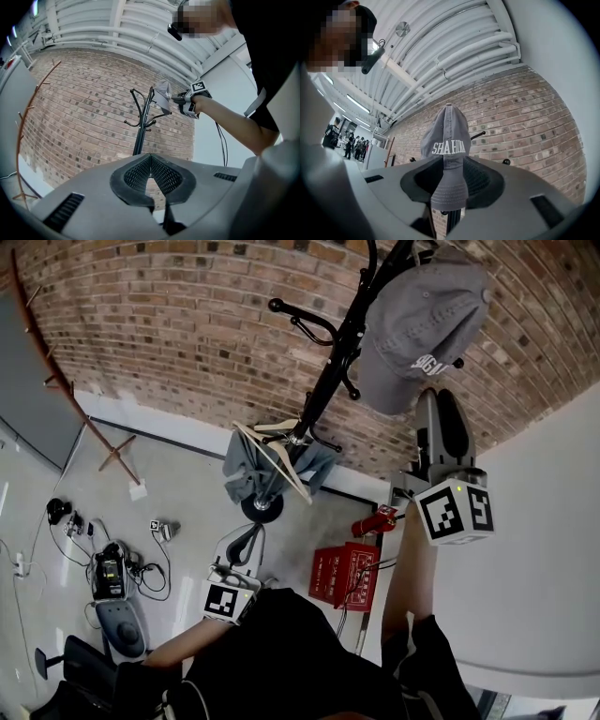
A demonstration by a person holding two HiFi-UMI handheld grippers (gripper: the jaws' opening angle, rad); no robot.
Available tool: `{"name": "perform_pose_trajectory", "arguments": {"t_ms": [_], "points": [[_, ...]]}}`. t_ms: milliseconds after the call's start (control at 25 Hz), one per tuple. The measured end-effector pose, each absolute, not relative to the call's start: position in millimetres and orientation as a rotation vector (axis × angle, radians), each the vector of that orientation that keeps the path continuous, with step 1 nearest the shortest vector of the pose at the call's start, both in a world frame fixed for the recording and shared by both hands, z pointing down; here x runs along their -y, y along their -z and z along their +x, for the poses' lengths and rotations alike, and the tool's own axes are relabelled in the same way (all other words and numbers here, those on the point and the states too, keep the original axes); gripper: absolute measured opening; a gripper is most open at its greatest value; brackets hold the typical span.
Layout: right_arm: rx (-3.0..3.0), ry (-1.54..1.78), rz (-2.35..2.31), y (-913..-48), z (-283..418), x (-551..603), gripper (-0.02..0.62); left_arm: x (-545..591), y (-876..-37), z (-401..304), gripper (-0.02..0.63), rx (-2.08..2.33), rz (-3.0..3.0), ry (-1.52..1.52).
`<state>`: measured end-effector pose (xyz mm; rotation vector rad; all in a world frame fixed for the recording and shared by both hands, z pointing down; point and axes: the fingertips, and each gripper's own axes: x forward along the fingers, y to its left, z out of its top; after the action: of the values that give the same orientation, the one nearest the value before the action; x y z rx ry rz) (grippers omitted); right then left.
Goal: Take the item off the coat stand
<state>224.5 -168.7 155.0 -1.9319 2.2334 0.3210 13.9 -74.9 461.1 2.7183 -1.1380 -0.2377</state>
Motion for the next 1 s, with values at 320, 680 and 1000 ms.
{"name": "perform_pose_trajectory", "arguments": {"t_ms": [320,680,1000], "points": [[-2.266,-0.306,-1.889,-150.4,217.3,178.0,0.119,81.6,-456.6,10.8,0.018,1.163,2.712,0.260],[-2.312,-0.279,-1.804,-142.5,217.8,189.6,0.141,88.4,-459.9,12.8,0.018,1.155,2.693,0.285],[-2.331,-0.283,-1.772,-137.5,214.7,198.6,0.146,96.5,-463.9,15.7,0.018,1.156,2.671,0.282]]}}
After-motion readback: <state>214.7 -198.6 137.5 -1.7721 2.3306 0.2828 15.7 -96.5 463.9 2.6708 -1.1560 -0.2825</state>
